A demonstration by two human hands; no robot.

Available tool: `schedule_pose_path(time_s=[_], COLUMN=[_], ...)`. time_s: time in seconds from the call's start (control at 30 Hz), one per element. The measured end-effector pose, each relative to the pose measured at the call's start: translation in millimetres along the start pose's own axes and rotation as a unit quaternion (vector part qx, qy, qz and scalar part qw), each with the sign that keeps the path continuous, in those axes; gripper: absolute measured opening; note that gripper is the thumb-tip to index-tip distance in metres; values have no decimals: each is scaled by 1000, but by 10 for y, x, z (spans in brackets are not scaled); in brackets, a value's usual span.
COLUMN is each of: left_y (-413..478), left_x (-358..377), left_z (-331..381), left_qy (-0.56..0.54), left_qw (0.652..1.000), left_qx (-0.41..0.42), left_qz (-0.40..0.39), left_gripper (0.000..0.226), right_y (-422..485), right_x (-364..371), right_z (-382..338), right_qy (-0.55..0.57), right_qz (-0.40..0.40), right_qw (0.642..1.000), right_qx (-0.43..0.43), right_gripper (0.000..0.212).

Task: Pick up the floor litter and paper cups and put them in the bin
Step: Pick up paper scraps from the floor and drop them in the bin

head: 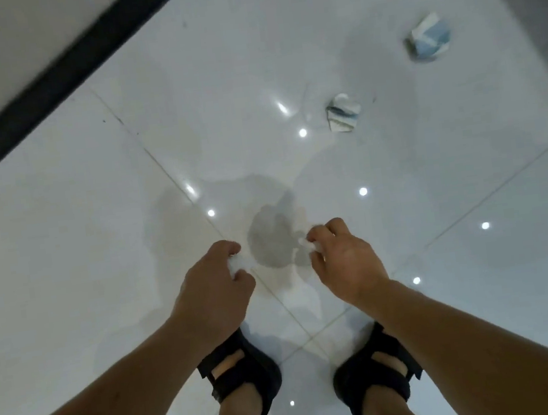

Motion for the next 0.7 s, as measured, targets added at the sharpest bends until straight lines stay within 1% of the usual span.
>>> schedule_pose_path(time_s=[0.1,0.23,0.37,0.47,0.6,0.7], left_y=[-373,-985,-1718,-2374,-3277,-3979], left_x=[-434,-1180,-1915,-2369,-2860,-3133], left_z=[316,627,740,734,663,545], left_qy=[-10,-26,-42,-52,-59,-84], left_qw=[999,994,992,993,992,988], left_qx=[44,80,69,54,44,27], left_qz=[23,69,93,96,100,130], left_gripper=[43,42,41,43,44,45], right_y=[-250,-653,-1146,-1619,-2256,-2675], right_x=[-568,-1406,-2171,-2636,-3107,-3393], right_z=[-386,-1069,-1832,-2357,-2935,-3371], right_qy=[-10,-29,-60,-109,-145,-162], right_qz=[2,26,27,2,-8,-1], right_qw=[1000,997,991,982,974,966], right_qx=[-28,-68,-118,-153,-174,-202], right_gripper=[30,31,33,36,37,36])
Point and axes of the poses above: each hand's wrist, its own y-axis towards the middle knuckle, its own x-axis out of the palm, z = x × y, the point moved 1 cm from there along y, towards the middle knuckle, and after that the axes turned 2 degrees about y, right-handed, at the moved point
